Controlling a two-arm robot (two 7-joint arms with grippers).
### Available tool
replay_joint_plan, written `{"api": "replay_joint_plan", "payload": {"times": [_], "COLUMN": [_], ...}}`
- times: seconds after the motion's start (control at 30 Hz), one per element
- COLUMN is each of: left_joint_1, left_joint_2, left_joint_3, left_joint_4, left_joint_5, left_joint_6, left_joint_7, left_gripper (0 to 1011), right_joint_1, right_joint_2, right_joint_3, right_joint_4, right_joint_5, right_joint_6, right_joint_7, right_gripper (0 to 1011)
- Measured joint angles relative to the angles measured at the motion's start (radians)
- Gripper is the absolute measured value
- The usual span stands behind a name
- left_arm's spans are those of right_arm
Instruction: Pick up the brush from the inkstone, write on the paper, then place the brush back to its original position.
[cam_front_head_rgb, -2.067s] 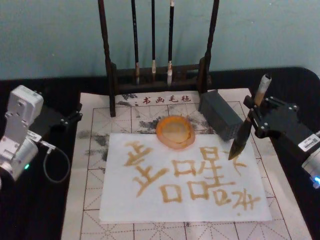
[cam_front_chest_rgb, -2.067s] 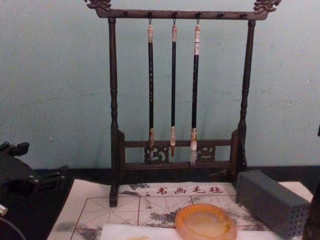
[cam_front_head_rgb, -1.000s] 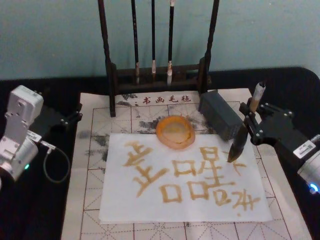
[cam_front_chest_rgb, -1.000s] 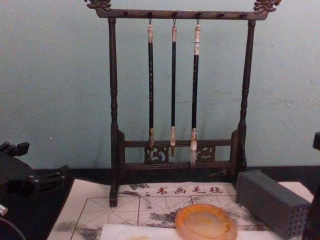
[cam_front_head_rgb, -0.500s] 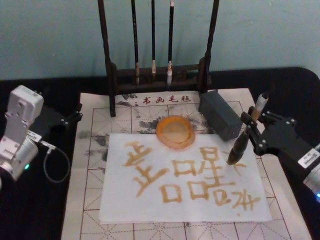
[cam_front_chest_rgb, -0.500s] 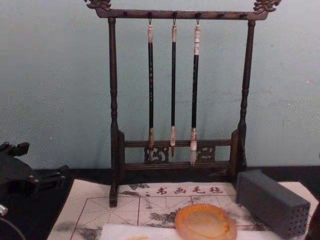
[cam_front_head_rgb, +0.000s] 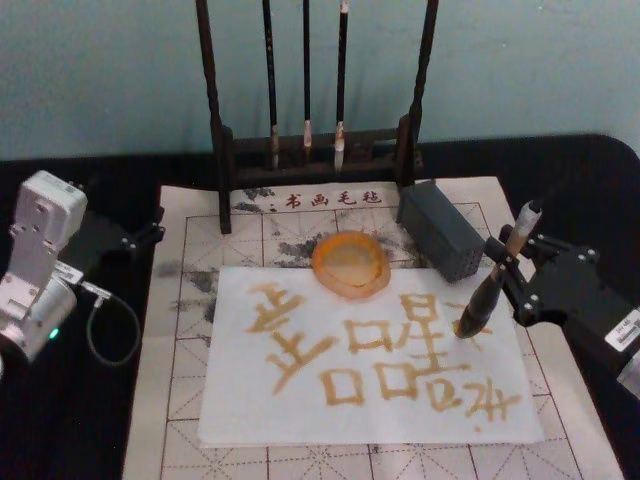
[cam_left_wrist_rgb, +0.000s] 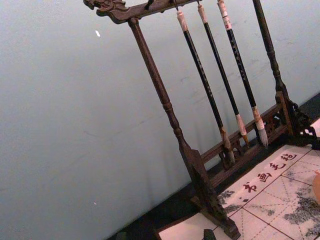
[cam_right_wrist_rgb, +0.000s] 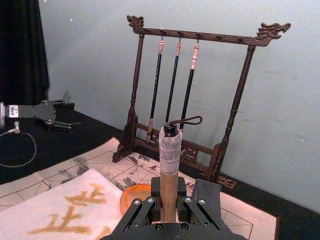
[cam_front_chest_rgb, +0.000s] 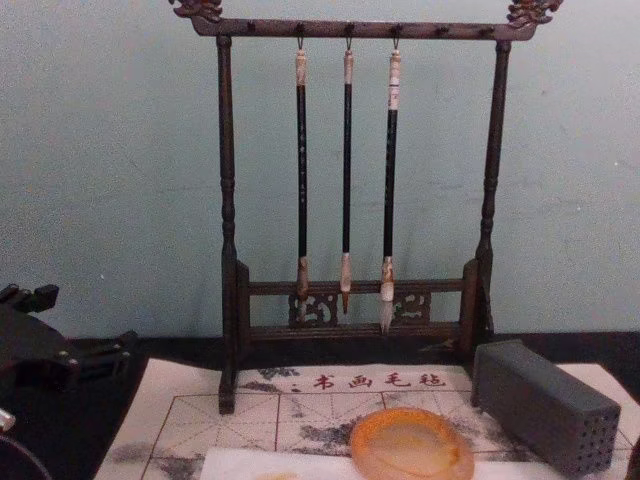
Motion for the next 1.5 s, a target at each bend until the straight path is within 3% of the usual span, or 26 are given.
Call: {"api": "replay_joint_plan", "payload": {"times": [0.63, 0.83, 1.13, 1.43, 1.5], "left_joint_1": [0.000, 0.000, 0.000, 0.000, 0.000], "left_joint_2": [0.000, 0.000, 0.000, 0.000, 0.000], "left_joint_3": [0.000, 0.000, 0.000, 0.000, 0.000], "left_joint_4": [0.000, 0.000, 0.000, 0.000, 0.000], "left_joint_5": [0.000, 0.000, 0.000, 0.000, 0.000], "left_joint_6": [0.000, 0.000, 0.000, 0.000, 0.000], "left_joint_7": [0.000, 0.000, 0.000, 0.000, 0.000], "left_gripper": [1001, 1001, 1001, 1001, 1001], "right_joint_1": [-0.061, -0.062, -0.040, 0.044, 0.054], "right_joint_2": [0.007, -0.006, -0.034, -0.071, -0.075], "right_joint_3": [0.047, 0.062, 0.091, 0.084, 0.081], "right_joint_4": [-0.047, -0.053, -0.069, -0.053, -0.048], "right_joint_5": [-0.015, -0.009, 0.073, 0.227, 0.240], "right_joint_6": [-0.009, -0.018, 0.003, 0.147, 0.164], "right_joint_7": [0.057, 0.058, 0.061, 0.024, 0.017], "right_gripper": [200, 200, 200, 200, 200]}}
